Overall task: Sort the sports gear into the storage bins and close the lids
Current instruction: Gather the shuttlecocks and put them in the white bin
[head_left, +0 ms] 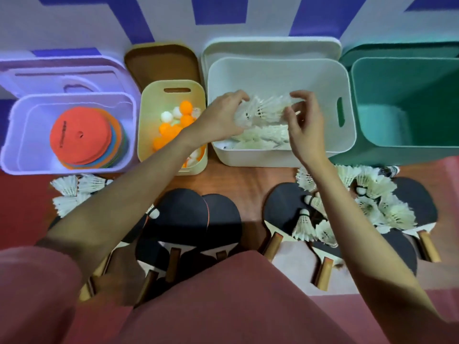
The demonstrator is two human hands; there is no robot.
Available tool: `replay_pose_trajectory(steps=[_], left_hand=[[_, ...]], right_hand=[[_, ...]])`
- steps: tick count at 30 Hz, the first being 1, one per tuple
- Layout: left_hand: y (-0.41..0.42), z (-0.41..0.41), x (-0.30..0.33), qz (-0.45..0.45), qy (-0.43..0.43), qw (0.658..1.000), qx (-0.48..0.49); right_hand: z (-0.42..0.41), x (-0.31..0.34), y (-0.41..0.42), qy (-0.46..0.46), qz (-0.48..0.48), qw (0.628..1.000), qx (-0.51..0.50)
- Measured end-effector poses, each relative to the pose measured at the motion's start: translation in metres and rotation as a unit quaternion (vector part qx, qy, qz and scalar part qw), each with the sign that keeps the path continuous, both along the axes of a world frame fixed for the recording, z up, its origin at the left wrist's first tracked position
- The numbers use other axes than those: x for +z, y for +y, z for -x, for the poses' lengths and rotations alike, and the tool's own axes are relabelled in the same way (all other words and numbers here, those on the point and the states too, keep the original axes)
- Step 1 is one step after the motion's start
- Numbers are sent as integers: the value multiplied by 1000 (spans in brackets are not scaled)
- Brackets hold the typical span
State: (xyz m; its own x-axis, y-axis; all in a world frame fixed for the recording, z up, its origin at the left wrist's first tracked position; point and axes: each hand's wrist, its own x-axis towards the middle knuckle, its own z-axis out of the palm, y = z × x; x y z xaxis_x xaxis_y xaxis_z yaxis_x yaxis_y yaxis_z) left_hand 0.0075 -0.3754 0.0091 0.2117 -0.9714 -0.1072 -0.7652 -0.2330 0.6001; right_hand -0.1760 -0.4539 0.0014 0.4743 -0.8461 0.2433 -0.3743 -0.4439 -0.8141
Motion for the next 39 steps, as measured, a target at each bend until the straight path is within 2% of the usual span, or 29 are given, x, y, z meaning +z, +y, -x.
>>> replay_pose_trajectory(steps=[5,9,17,23,28,30,33,36,39], left_hand=[[-27,-3,-29,-168,39,984,-44],[-37,-1,-46,-243,32,966,-82],[-43,1,-68,-303,14,945,-121],[-44,-2,-60,-311,11,941,-131],[-21,-8,-38,-219,20,972,-87],[-3,-9,-25,-133,39,989,-58],[36,-9,-7,16,84,996,-1],[84,-15,5,127,74,987,67],[140,-32,0,165,73,972,149]], right_hand=[[1,-30,-28,145,-31,988,33],[-2,-46,-38,253,-78,963,55],[-11,-54,-43,418,-126,895,96],[-13,-47,-42,442,-145,880,94],[-10,-37,-27,439,-95,891,70],[-10,-32,-14,379,-39,923,47],[-12,-24,17,226,37,973,42],[-17,-15,55,126,60,989,55],[-22,-11,92,82,73,991,76]])
